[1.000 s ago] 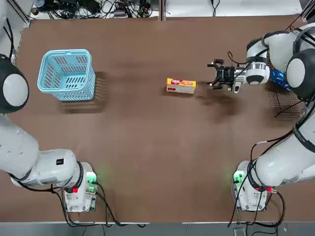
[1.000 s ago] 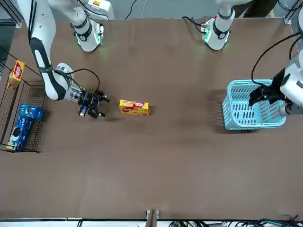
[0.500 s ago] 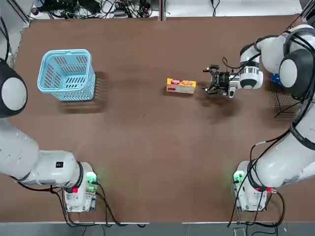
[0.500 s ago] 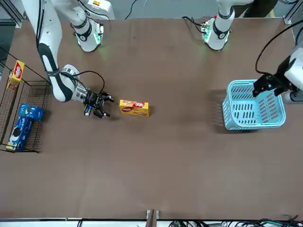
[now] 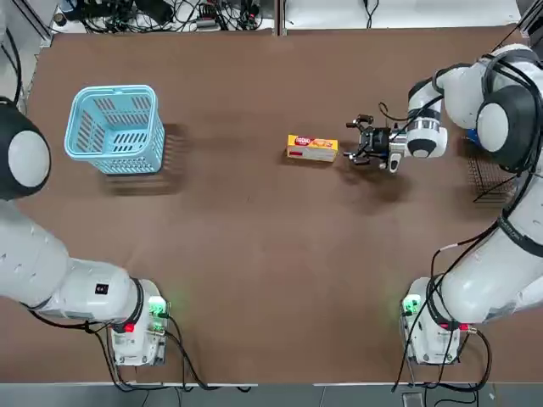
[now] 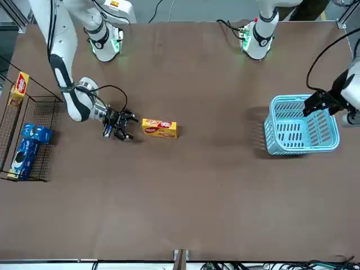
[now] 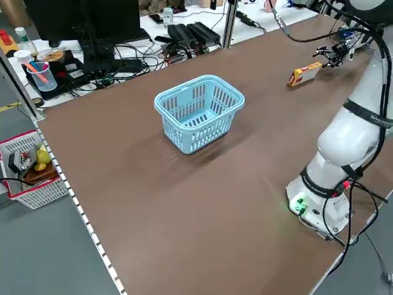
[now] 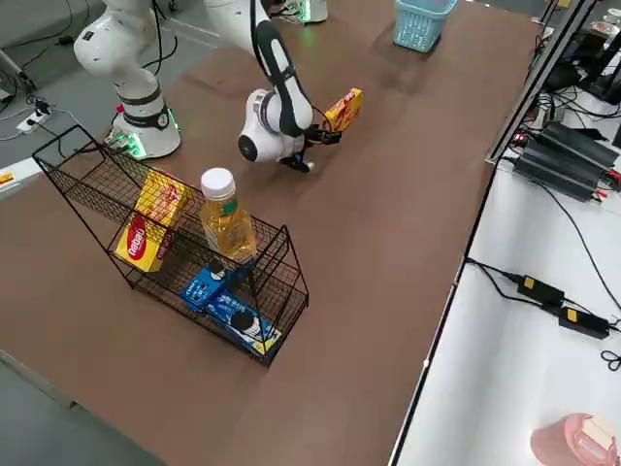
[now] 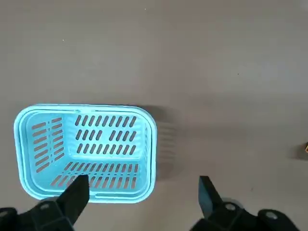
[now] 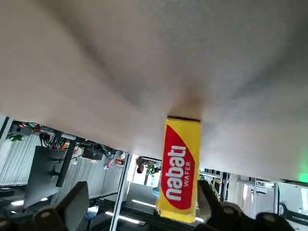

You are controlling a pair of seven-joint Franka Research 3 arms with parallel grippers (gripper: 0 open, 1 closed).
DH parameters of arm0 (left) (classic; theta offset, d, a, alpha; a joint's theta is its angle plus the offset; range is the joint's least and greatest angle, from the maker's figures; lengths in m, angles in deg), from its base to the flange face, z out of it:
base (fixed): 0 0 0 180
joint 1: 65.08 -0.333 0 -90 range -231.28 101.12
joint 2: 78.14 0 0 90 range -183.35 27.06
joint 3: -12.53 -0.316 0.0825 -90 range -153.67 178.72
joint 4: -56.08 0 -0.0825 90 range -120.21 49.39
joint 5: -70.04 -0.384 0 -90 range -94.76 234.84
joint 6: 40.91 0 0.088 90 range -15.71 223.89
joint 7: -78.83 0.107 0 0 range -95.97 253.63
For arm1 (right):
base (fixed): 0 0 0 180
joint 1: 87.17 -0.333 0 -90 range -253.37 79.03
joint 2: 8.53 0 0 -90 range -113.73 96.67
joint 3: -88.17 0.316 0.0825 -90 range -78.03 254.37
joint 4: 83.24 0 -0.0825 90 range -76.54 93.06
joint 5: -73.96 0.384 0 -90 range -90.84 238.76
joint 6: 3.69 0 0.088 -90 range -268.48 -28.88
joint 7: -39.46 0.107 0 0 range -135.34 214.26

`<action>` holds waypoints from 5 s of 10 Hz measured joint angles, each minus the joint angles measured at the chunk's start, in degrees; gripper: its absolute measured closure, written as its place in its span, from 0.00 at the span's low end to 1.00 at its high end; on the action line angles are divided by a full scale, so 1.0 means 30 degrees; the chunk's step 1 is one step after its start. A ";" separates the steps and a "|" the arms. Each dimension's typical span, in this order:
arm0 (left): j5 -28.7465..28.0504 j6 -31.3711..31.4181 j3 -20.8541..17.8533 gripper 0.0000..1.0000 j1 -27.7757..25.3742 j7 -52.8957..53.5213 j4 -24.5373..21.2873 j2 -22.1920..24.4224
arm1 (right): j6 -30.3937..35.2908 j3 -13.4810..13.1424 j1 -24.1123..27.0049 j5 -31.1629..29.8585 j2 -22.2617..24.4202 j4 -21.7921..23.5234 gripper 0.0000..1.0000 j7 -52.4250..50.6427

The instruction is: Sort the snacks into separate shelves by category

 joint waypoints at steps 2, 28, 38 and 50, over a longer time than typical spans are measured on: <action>0.0000 0.0119 -0.0006 0.00 -0.0004 -0.0009 0.0070 0.0000 | -0.0220 0.0341 -0.0057 0.0249 -0.0115 -0.0148 0.00 -0.0252; 0.0000 0.1148 0.0265 0.00 -0.0151 -0.0002 0.0141 -0.0001 | -0.0311 -0.3127 0.0572 -1.9271 0.5918 -0.5126 0.75 0.3982; 0.0000 0.1148 0.0272 0.00 -0.0142 -0.0002 0.0142 -0.0001 | 0.9309 -0.3123 0.0848 -3.5914 0.5933 -1.5156 0.77 0.7166; 0.0000 0.1148 0.0280 0.00 -0.0136 -0.0002 0.0142 -0.0001 | 1.0432 -0.3029 -0.0016 -4.5639 0.5238 -1.6434 0.77 0.0006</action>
